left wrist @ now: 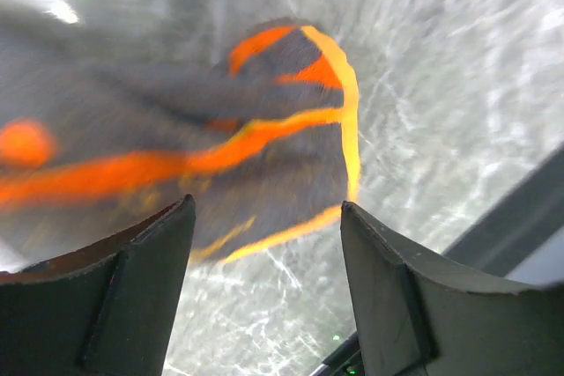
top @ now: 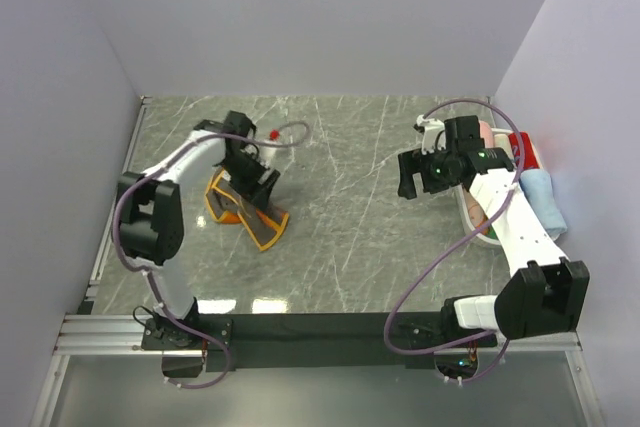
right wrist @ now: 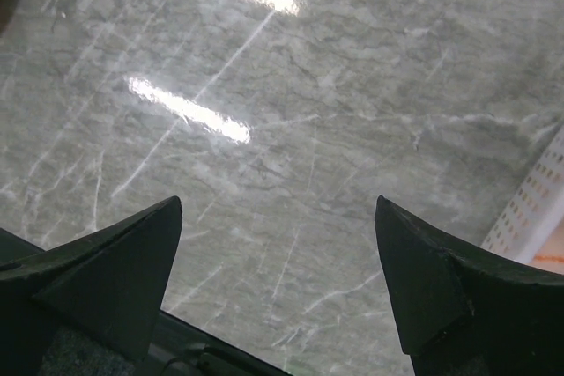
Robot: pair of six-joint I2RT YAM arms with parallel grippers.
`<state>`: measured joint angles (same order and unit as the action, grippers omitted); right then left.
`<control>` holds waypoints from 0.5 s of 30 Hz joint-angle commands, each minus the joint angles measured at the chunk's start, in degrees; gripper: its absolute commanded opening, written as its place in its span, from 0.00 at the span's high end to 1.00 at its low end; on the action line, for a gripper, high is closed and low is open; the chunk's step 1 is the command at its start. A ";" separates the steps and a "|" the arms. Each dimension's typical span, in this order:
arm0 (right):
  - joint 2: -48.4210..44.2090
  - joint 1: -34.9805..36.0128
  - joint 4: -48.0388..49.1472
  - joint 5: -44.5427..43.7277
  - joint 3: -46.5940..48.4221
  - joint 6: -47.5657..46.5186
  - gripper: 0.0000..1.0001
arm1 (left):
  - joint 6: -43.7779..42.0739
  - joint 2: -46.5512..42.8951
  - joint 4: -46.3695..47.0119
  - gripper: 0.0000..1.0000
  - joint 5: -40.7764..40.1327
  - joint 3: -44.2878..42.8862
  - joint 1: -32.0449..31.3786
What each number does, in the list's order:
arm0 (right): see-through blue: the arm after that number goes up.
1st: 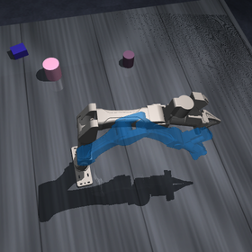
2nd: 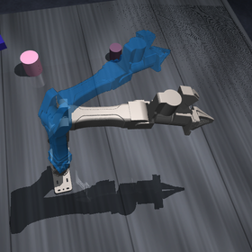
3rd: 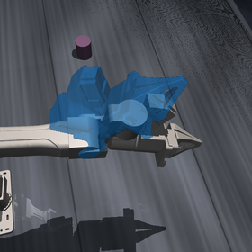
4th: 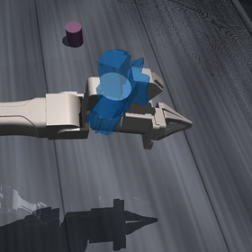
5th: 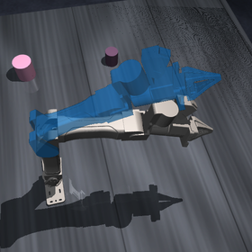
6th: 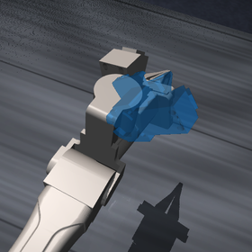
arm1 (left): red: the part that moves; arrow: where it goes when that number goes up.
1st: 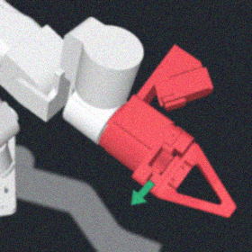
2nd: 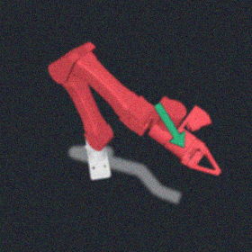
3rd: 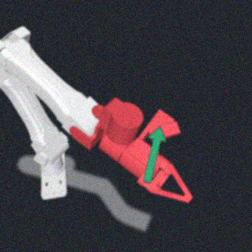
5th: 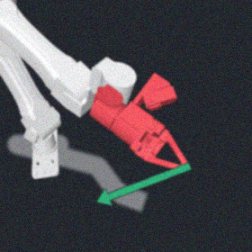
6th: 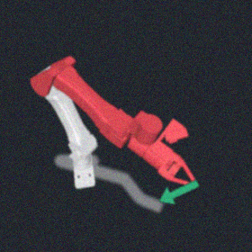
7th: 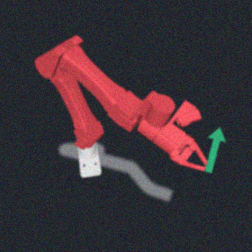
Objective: Roll the towels
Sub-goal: Move the towel to the center of the board
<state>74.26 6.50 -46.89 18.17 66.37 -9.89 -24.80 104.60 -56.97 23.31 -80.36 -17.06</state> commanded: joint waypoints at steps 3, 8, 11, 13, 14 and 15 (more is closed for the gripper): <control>2.38 0.96 1.45 4.41 4.99 0.40 0.07 | 0.89 -9.75 -2.63 0.29 11.57 -7.36 11.49; 4.31 4.74 5.05 4.42 6.40 0.93 0.13 | -2.01 -10.64 -3.50 0.42 11.22 -2.45 20.56; 5.89 11.32 9.26 0.57 6.49 0.92 0.16 | -0.18 -10.29 -0.70 0.46 17.18 -0.24 29.87; 8.87 17.88 12.16 -1.99 7.72 1.01 0.20 | 2.82 -8.98 -0.51 0.45 20.26 -1.90 36.29; 10.19 20.11 12.87 -3.31 8.51 1.01 0.23 | 3.26 -7.41 -1.47 0.45 20.98 -2.78 37.70; 13.16 22.39 13.58 -6.28 10.43 1.01 0.27 | 3.61 -6.69 -2.00 0.43 21.51 -4.18 39.89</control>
<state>82.91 22.28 -39.29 17.72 72.18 -9.26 -23.24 96.33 -57.93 38.39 -81.89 17.96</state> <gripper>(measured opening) 0.771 0.553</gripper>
